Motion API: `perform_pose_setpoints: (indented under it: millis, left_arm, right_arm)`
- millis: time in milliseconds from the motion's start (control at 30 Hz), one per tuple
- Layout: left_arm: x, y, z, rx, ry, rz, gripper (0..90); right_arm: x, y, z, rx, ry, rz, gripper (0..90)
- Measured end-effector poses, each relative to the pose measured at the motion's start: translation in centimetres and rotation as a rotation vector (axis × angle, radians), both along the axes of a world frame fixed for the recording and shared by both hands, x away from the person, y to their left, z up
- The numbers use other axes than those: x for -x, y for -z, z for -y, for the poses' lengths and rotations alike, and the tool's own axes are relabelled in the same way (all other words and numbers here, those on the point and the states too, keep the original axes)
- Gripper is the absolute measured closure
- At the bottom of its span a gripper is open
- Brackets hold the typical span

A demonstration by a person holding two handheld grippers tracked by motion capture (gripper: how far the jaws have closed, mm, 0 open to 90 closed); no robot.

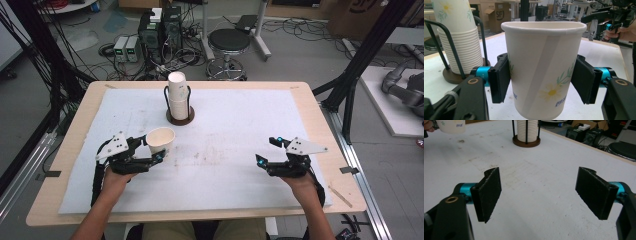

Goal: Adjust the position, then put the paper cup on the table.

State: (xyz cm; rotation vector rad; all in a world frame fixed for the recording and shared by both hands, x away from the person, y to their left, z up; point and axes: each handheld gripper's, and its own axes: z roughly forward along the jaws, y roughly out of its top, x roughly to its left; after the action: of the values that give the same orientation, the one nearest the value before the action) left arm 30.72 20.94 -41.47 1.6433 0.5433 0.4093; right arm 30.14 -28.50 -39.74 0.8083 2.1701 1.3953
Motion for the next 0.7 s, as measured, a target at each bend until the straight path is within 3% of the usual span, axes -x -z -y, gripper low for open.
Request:
perform_pose_setpoints:
  millis: [233,700]
  left_arm:
    - [0.22,-0.15,0.01,0.004,-0.004,0.019,36.2]
    - [-0.24,0.56,-0.52,-0.009,-0.036,0.003,35.6]
  right_arm:
    - [0.17,-0.1,0.04,-0.005,-0.002,0.01,21.2]
    - [0.04,-0.01,-0.17,-0.001,-0.003,0.003,21.2]
